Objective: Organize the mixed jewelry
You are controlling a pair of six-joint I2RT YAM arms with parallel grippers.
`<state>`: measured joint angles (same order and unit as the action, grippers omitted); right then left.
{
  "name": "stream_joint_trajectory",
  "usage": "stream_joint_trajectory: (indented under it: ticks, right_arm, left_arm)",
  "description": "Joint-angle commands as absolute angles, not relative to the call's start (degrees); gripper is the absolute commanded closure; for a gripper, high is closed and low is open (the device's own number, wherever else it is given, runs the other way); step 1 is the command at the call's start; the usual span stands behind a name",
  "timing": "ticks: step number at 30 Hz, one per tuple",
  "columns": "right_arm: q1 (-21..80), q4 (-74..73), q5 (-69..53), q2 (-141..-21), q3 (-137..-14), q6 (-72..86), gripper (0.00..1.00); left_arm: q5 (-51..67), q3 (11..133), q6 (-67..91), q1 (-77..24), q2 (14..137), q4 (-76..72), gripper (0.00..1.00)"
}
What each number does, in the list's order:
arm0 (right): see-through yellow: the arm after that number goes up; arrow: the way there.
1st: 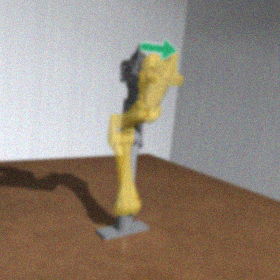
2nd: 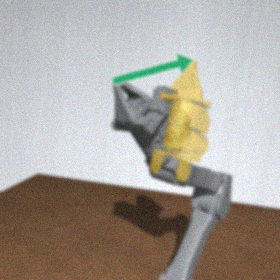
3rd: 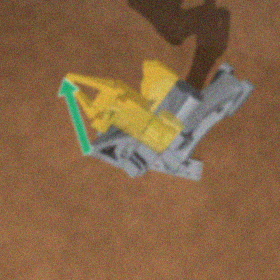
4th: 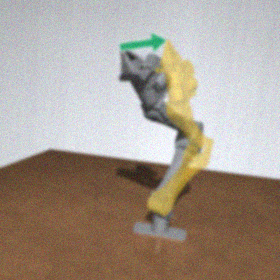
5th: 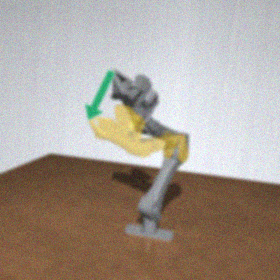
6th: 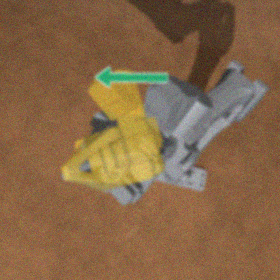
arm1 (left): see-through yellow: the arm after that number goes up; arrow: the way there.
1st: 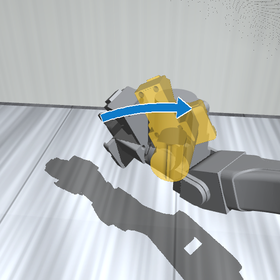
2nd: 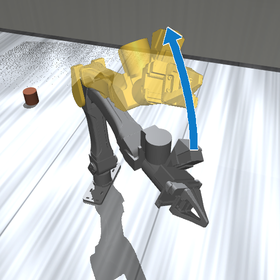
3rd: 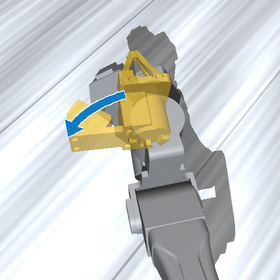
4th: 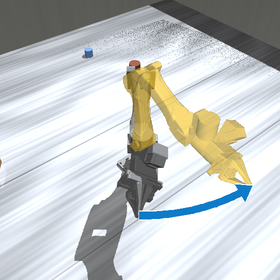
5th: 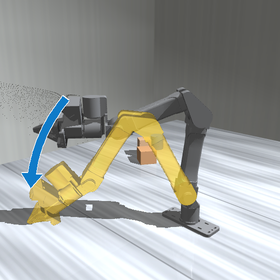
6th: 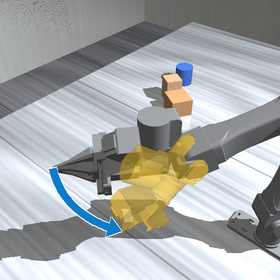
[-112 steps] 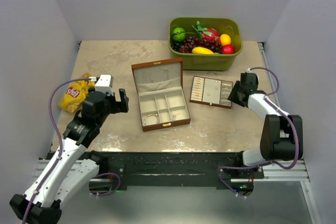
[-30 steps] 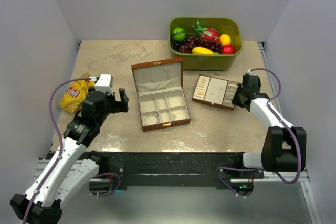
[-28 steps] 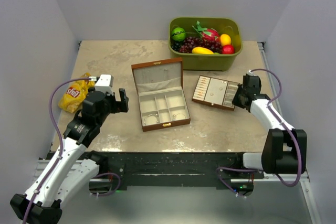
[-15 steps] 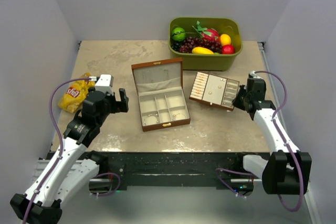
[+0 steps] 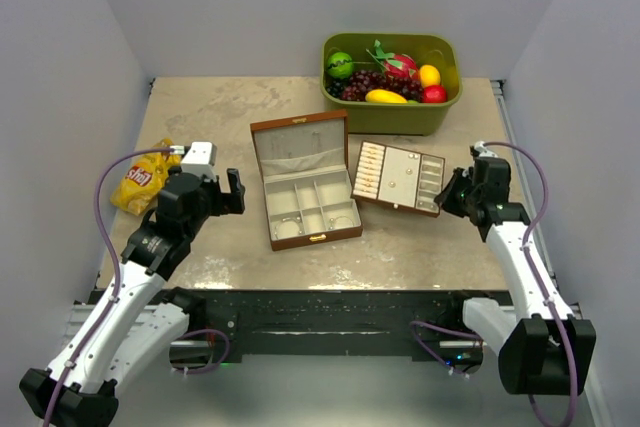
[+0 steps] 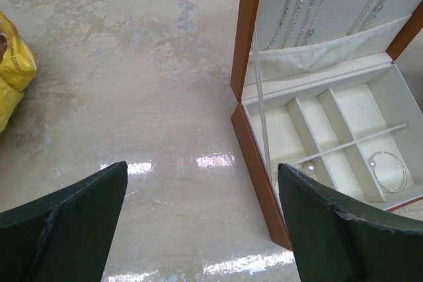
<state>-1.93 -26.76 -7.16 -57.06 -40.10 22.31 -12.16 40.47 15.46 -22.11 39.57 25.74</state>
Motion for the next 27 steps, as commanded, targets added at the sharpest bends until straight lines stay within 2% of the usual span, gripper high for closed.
stream_joint_trajectory:
  ticks: [1, 14, 27]
  right_arm:
    - [-2.2, -26.7, -12.7, -54.0, -40.7, 21.7, 1.00]
    - [-0.4, -27.8, -17.6, -53.8, -41.1, 21.2, 1.00]
    - [14.3, -25.4, -9.3, -56.8, -42.8, 25.9, 1.00]
  left_arm:
    - [-12.3, 40.6, 15.1, -21.4, 39.5, 23.6, 0.01]
    - [-12.5, 40.8, 15.1, -21.2, 38.7, 23.8, 0.01]
    - [-12.3, 40.8, 15.1, -21.1, 38.8, 24.0, 0.00]
